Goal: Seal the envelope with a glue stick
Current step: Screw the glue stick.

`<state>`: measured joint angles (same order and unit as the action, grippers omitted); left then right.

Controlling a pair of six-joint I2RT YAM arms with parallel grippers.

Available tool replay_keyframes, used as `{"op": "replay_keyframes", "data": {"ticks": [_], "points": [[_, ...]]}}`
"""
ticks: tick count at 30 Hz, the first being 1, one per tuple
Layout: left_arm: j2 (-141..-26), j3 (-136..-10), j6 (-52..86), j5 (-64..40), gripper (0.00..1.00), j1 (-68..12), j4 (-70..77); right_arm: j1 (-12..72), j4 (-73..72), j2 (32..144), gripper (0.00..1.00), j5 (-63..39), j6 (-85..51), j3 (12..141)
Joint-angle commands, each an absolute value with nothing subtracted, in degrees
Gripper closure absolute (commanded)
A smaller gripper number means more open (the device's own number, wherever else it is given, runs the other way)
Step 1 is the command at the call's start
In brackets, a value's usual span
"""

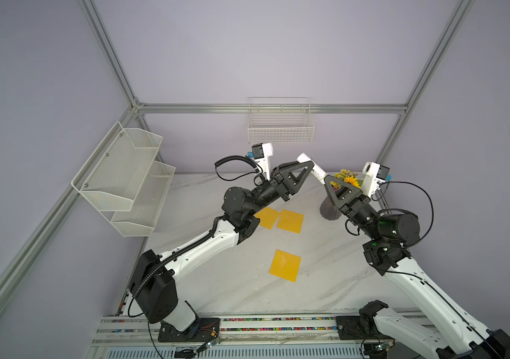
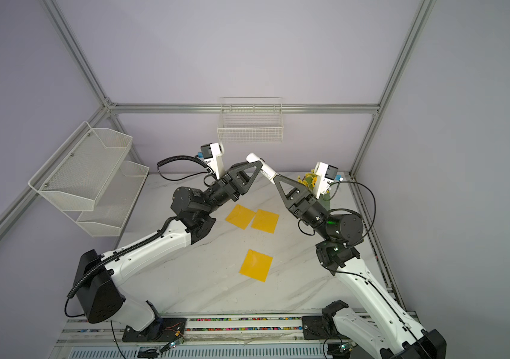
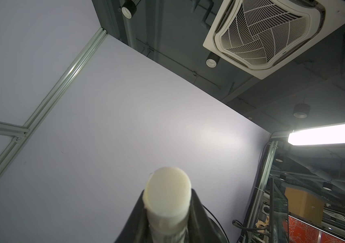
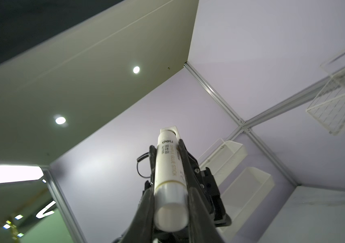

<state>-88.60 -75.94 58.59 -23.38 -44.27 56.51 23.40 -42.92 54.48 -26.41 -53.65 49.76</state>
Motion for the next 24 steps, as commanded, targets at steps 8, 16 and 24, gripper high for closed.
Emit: {"op": "replay_keyframes", "data": {"ticks": [8, 16, 24], "points": [[-87.8, -76.0, 60.3, -24.0, 1.00, -44.3, 59.5, 23.4, -37.6, 51.7, 0.92, -50.4, 41.1, 52.6], [-87.1, -75.8, 59.8, -24.3, 1.00, -44.3, 59.0, 23.4, -30.2, 50.3, 0.58, -26.8, 14.7, 55.9], [-86.5, -75.6, 59.0, -24.6, 1.00, -44.2, 58.6, 23.4, -31.9, 48.9, 0.50, -24.6, -35.9, 52.7]]}}
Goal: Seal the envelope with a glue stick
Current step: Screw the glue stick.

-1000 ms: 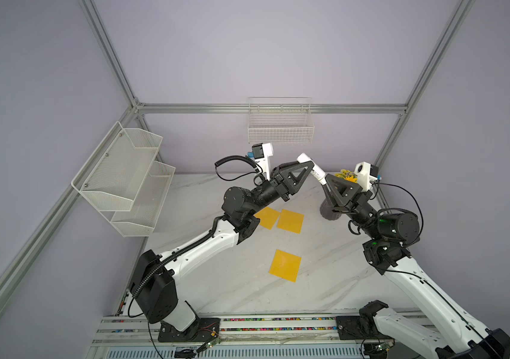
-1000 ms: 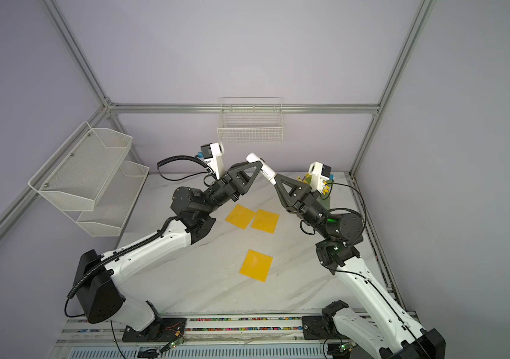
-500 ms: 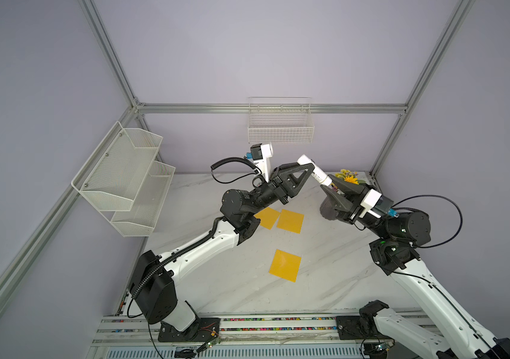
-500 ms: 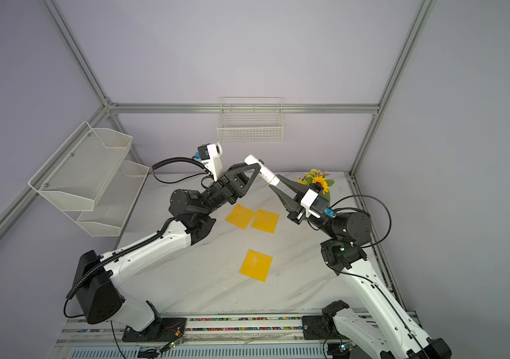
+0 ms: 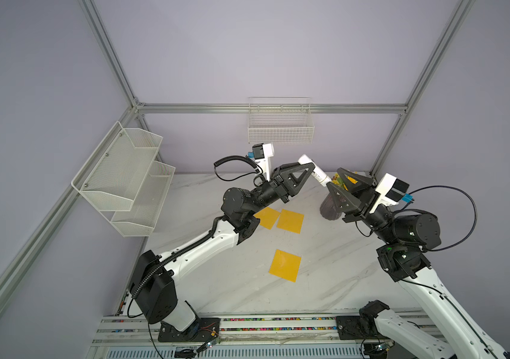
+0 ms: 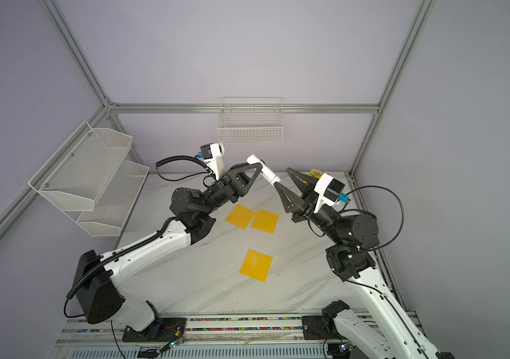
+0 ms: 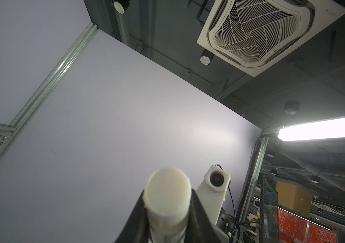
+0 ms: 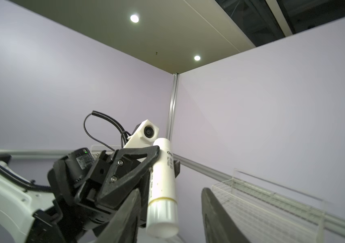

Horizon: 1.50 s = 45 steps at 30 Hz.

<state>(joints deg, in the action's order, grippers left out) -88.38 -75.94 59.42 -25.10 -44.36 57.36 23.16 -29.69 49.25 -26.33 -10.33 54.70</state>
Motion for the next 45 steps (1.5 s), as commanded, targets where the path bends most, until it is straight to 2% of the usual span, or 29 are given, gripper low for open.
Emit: {"op": "replay_keyframes", "data": {"ticks": [1, 5, 9, 26, 29, 35, 37, 40, 43, 45], "points": [[-86.5, -75.7, 58.7, -24.5, 1.00, -44.2, 58.6, 23.4, -32.6, 48.9, 0.50, -23.6, -43.4, 52.0], [-86.9, -75.7, 59.1, -24.3, 1.00, -44.2, 59.3, 23.4, -28.8, 49.2, 0.47, -23.1, -65.9, 51.3], [-87.6, -76.0, 59.4, -24.5, 1.00, -44.2, 60.1, 23.4, -41.9, 50.2, 0.47, -27.6, -74.6, 47.2], [-88.9, -75.6, 60.4, -24.1, 1.00, -44.2, 61.4, 23.4, -49.0, 54.8, 0.48, -29.4, -82.5, 49.4], [-89.3, -75.8, 60.6, -24.1, 1.00, -44.2, 61.4, 23.4, -49.2, 55.2, 0.51, -29.8, -82.8, 49.8], [-89.7, -76.5, 60.3, -24.1, 1.00, -44.2, 61.1, 23.4, -49.3, 55.3, 0.70, -30.4, -83.1, 49.8], [-89.9, -76.5, 60.4, -24.1, 1.00, -44.2, 61.1, 23.4, -49.1, 54.9, 0.78, -30.3, -81.6, 49.5], [-89.9, -76.4, 60.8, -24.1, 1.00, -44.2, 61.4, 23.4, -45.8, 54.3, 0.83, -28.4, -75.2, 49.4], [-89.7, -76.4, 60.8, -24.1, 1.00, -44.2, 61.4, 23.4, -39.6, 52.8, 0.92, -26.2, -58.4, 50.3], [-89.4, -76.2, 61.1, -24.3, 1.00, -44.2, 61.5, 23.4, -32.9, 51.7, 0.95, -25.4, -41.7, 52.4]]}}
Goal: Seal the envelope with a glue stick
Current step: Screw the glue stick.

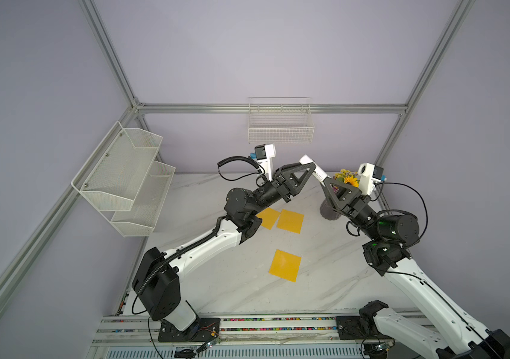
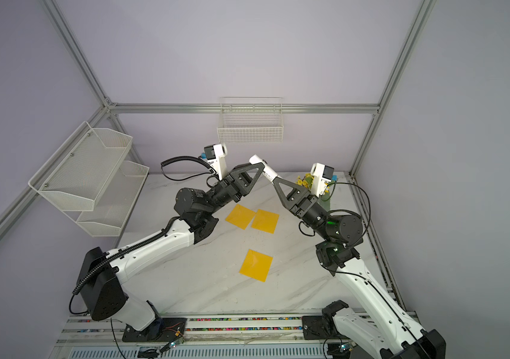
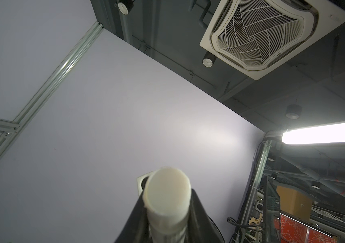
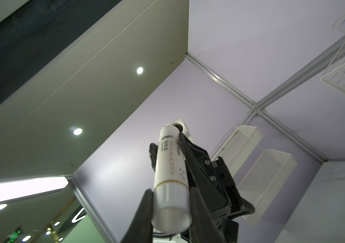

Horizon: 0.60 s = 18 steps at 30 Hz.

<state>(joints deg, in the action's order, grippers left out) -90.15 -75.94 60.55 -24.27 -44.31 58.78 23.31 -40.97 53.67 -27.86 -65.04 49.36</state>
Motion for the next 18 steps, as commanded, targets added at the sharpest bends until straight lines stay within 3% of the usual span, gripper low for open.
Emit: {"op": "replay_keyframes", "data": {"ticks": [1, 6, 10, 12, 14, 18], "points": [[-89.3, -76.1, 61.0, -24.4, 1.00, -44.1, 61.3, 23.4, -31.3, 51.5, 0.96, -26.3, -34.0, 53.5], [-88.9, -75.8, 61.2, -24.5, 1.00, -44.2, 61.5, 23.4, -30.7, 49.9, 0.96, -36.5, 8.4, 55.7], [-89.0, -75.8, 61.5, -24.6, 1.00, -44.3, 62.2, 23.4, -32.1, 47.0, 0.82, -38.2, 28.4, 53.4], [-89.2, -75.8, 62.2, -24.7, 1.00, -44.3, 62.9, 23.4, -34.3, 46.1, 0.69, -33.3, 29.5, 51.5], [-89.2, -76.1, 62.2, -25.3, 1.00, -44.3, 62.8, 23.4, -34.9, 45.4, 0.62, -29.5, 24.8, 51.0], [-89.2, -75.8, 62.8, -25.3, 1.00, -44.3, 62.9, 23.4, -29.9, 45.2, 0.62, -23.7, 13.7, 52.8]]}}
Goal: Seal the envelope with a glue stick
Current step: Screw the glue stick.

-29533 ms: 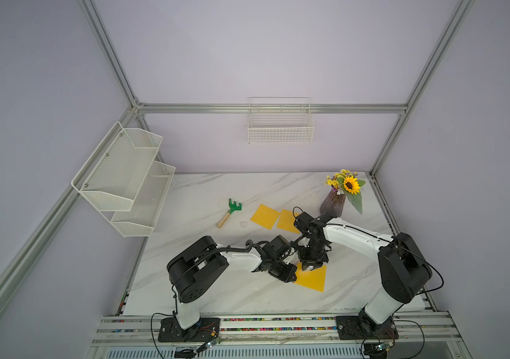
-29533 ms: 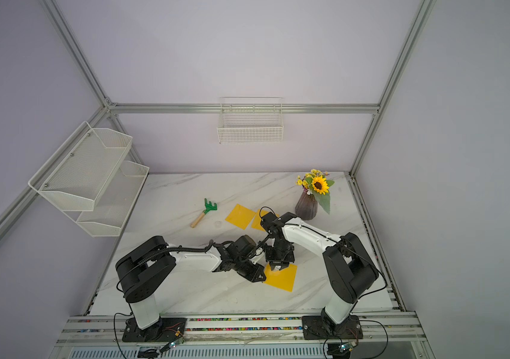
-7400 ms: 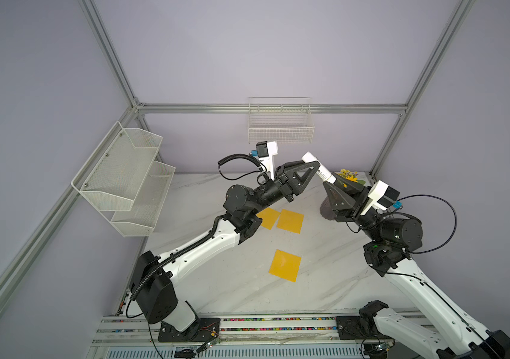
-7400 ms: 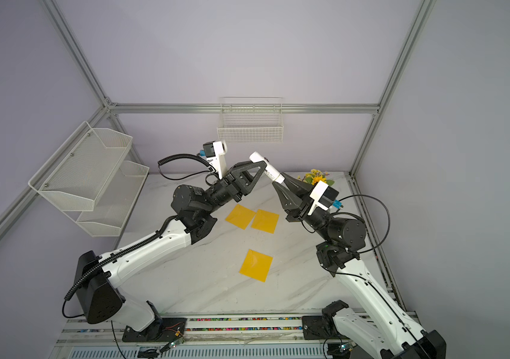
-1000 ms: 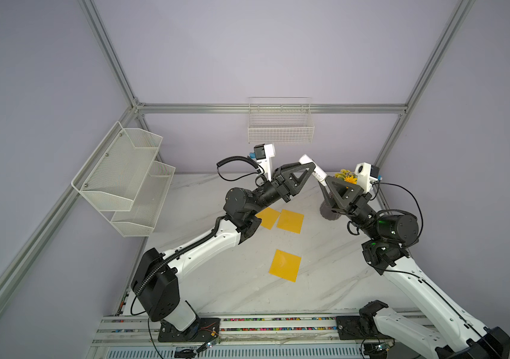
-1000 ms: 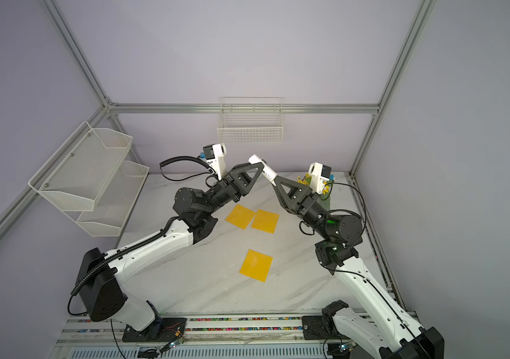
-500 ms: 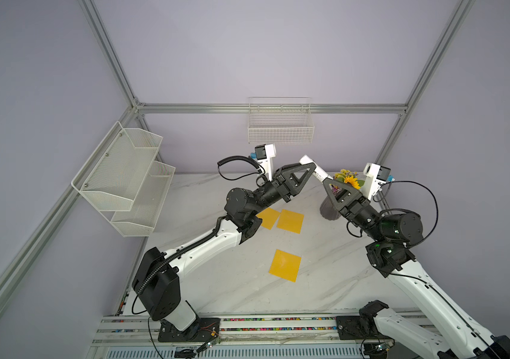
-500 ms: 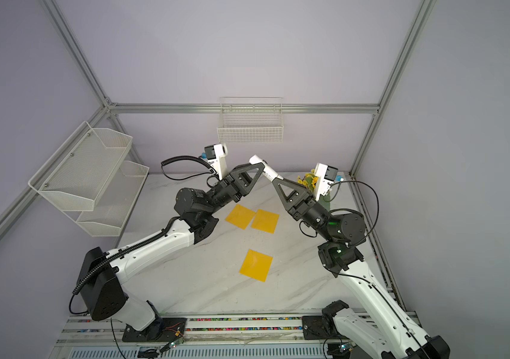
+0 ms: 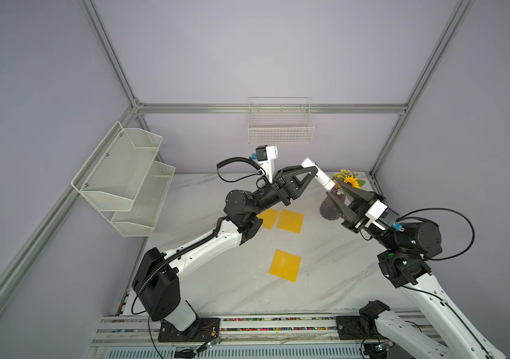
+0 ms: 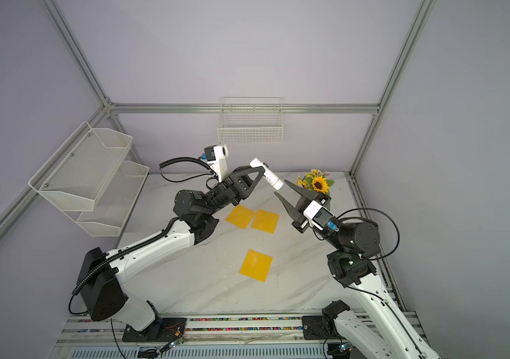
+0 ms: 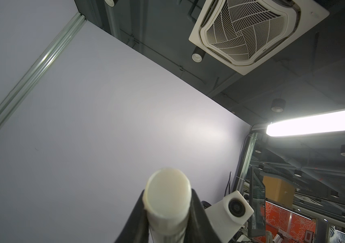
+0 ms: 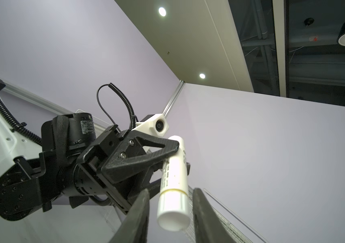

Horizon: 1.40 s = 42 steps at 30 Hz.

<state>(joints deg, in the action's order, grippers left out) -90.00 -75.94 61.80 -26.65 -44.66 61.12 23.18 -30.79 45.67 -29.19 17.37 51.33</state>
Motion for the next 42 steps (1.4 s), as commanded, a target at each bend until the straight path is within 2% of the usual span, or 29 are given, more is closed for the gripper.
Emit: {"op": "replay_keyframes", "data": {"ticks": [1, 13, 22, 42], "points": [[-89.3, -75.8, 62.9, -25.3, 1.00, -44.3, 63.0, 23.4, -29.4, 45.4, 0.61, -22.3, 11.4, 53.0], [-91.5, -76.8, 65.7, -25.4, 1.00, -44.3, 65.3, 23.4, -31.0, 52.1, 0.57, -24.4, 7.4, 56.4], [-92.5, -77.6, 66.8, -25.0, 1.00, -44.4, 65.4, 23.4, -28.8, 57.4, 0.59, -28.9, 13.2, 60.6], [-93.1, -77.9, 67.3, -24.6, 1.00, -44.3, 65.0, 23.4, -24.3, 61.2, 0.61, -29.0, 22.4, 62.8]]}}
